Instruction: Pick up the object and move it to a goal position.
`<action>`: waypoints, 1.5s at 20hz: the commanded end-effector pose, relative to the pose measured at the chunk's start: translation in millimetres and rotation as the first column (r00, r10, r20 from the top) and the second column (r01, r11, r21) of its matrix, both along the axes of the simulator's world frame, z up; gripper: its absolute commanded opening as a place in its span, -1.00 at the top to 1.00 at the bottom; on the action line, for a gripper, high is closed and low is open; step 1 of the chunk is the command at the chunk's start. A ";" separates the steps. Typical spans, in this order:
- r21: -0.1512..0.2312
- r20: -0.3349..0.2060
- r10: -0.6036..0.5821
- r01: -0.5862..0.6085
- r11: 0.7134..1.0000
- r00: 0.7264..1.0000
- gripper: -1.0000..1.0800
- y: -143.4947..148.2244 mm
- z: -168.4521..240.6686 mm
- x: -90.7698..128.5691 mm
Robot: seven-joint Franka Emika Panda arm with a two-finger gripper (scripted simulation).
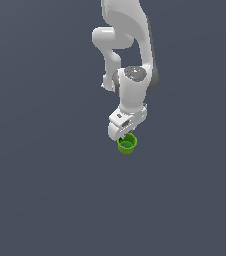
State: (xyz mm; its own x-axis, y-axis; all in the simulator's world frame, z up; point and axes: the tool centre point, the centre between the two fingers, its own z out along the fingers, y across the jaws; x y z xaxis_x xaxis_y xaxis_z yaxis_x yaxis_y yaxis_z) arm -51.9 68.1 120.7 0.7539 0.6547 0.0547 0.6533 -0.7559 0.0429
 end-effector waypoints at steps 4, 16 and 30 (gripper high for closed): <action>-0.008 0.015 0.161 -0.161 0.987 0.987 -0.23 15.1 -9.6 -13.7; -0.015 0.027 0.297 -0.297 0.955 0.955 -0.23 28.4 -17.4 -26.6; -0.015 0.027 0.297 -0.297 0.955 0.954 -0.23 28.9 -43.9 -25.0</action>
State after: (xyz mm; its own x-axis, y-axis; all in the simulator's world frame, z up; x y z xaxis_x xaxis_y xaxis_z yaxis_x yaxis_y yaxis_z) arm -77.3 97.0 78.3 0.5242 0.8492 0.0645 0.8464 -0.5278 0.0705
